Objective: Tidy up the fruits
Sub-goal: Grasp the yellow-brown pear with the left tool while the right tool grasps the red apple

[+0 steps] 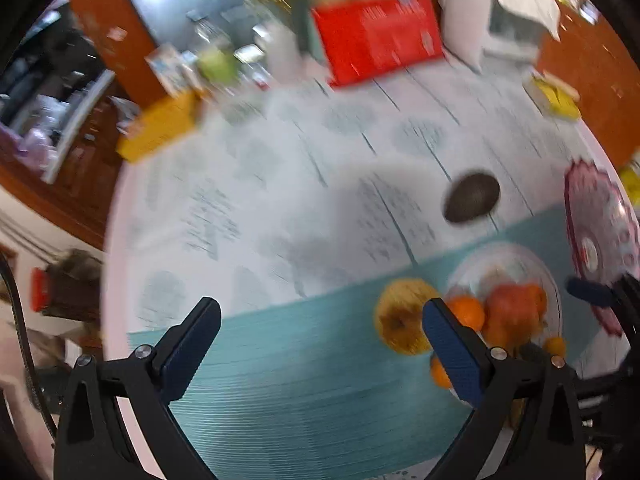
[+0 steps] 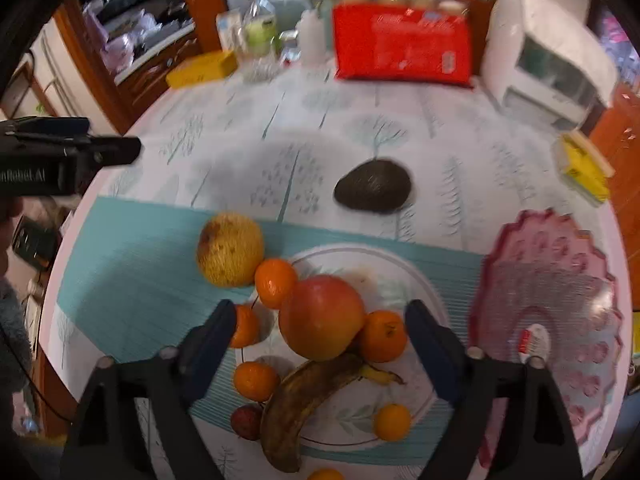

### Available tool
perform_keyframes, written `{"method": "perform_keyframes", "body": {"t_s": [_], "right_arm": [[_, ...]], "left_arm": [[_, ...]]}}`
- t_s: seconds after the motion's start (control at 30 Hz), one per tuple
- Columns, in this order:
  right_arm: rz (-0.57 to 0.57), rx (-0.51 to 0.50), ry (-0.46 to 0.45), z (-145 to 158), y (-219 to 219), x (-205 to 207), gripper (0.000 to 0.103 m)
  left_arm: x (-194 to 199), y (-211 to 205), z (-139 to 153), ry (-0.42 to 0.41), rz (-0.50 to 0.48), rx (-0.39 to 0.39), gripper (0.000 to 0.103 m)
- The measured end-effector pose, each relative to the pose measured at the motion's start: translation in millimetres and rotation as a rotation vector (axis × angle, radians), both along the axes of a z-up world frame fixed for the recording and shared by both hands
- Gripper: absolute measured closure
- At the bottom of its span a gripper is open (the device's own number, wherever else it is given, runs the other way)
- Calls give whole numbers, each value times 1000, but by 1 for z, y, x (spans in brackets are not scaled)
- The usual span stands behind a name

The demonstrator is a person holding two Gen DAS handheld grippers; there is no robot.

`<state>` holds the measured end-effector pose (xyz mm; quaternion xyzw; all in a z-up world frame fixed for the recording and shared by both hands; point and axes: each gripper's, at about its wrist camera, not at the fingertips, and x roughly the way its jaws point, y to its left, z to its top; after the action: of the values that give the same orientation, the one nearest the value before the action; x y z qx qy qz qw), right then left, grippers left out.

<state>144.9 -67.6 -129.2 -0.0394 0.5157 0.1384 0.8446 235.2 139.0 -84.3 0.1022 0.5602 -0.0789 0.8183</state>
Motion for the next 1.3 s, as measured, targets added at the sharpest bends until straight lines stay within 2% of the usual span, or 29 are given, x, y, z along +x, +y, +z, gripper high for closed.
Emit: {"method": "perform_keyframes", "body": {"t_s": [0.2, 0.5, 0.8, 0.9, 1.1, 1.3], "right_arm": [[68, -16, 58, -25, 3, 9, 27], [112, -66, 105, -45, 10, 16, 27], [153, -106, 106, -55, 18, 20, 27], [157, -117, 102, -58, 19, 21, 31], [156, -108, 110, -63, 17, 26, 33], [151, -87, 111, -65, 14, 32, 33]], "left_arm": [[-3, -19, -55, 137, -59, -69, 3], [-2, -27, -82, 234, -73, -156, 3], [2, -36, -94, 256, -79, -184, 3], [4, -39, -97, 261, -81, -186, 4], [10, -43, -102, 251, -84, -199, 9], [12, -43, -104, 260, -90, -254, 19]]}}
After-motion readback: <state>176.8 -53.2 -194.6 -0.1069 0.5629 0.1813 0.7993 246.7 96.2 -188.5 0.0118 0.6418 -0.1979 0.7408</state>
